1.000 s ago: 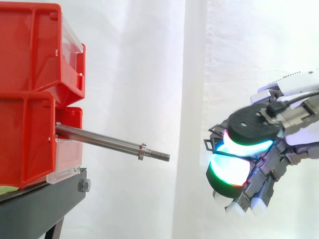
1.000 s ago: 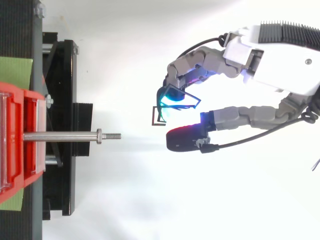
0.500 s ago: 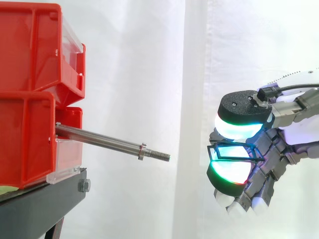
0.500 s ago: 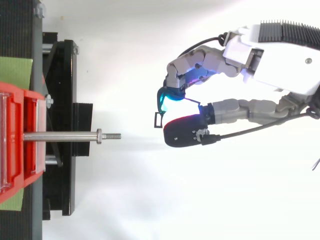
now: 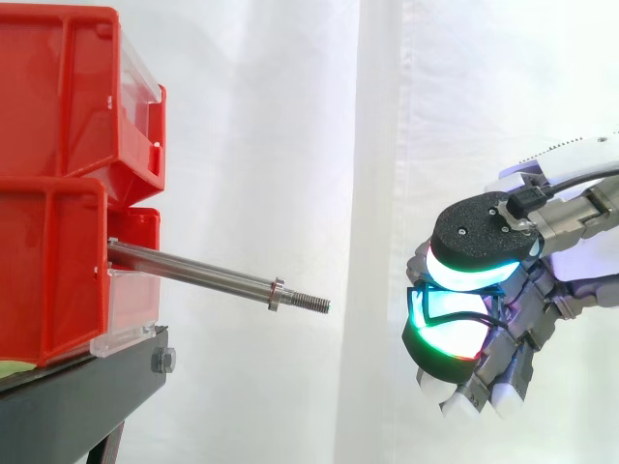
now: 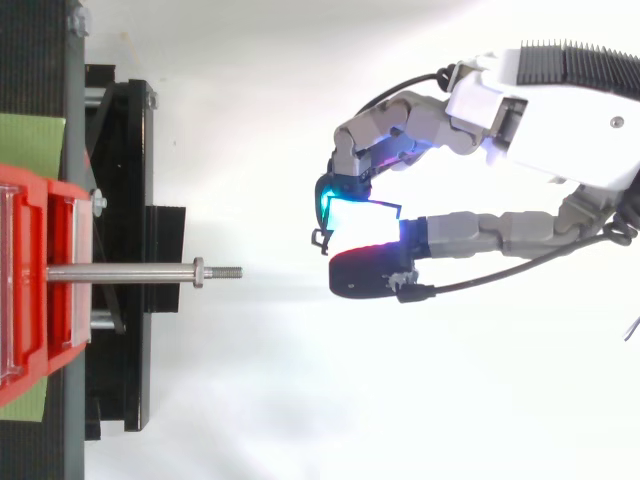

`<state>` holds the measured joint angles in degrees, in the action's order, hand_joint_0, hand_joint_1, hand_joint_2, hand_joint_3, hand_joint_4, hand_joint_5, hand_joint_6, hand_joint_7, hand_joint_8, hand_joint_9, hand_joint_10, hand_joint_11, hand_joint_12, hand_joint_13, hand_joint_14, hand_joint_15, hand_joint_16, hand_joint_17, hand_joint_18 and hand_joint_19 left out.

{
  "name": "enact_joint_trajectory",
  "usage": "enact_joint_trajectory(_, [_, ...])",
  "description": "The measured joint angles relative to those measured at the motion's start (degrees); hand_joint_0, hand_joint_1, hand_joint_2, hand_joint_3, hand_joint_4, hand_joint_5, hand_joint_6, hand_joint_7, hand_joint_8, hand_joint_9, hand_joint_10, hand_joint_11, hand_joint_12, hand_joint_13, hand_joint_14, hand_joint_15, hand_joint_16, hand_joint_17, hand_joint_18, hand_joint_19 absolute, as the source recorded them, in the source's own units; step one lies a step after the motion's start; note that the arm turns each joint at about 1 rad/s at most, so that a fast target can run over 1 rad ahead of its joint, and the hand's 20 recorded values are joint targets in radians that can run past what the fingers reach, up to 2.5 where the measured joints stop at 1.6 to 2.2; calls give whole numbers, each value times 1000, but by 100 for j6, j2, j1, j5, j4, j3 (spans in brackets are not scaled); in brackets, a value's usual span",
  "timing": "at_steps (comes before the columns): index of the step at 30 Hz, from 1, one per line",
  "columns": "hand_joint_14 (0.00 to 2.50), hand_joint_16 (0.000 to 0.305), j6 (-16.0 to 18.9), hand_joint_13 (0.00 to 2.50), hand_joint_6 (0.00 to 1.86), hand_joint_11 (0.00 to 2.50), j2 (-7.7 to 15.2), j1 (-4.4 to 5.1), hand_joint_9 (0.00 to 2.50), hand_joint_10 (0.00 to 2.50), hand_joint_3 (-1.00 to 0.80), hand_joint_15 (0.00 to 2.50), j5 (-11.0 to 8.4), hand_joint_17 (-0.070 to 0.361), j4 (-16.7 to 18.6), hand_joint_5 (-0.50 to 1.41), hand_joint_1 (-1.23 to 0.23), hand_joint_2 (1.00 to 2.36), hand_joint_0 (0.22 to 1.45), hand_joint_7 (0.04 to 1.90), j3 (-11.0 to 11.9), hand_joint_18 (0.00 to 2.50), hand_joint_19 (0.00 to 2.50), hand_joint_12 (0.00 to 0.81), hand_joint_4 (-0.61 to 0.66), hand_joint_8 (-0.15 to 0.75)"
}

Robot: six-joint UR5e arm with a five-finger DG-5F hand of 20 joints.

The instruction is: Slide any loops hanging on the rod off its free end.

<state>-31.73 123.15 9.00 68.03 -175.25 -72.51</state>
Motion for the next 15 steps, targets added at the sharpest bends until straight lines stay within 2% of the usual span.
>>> enact_joint_trajectory(2, [5, 57, 0, 777, 882, 420, -1, -1, 775, 9, -341, 156, 0, 127, 0, -199, -765, 1012, 678, 997, 0, 837, 367, 375, 269, 357])
enact_joint_trajectory(4, [7, 56, 0, 776, 885, 418, -1, -1, 779, 9, -347, 156, 0, 127, 0, -198, -755, 1011, 665, 996, 0, 836, 372, 374, 270, 357])
enact_joint_trajectory(11, [5, 57, 0, 791, 889, 392, -1, -2, 834, 11, -332, 165, 0, 127, 0, -174, -593, 1013, 626, 1137, 0, 849, 408, 377, 279, 365])
enact_joint_trajectory(15, [5, 57, 0, 784, 889, 381, -1, -3, 833, 9, -299, 173, -6, 129, 0, -166, -509, 1014, 612, 1159, 0, 841, 427, 375, 261, 365])
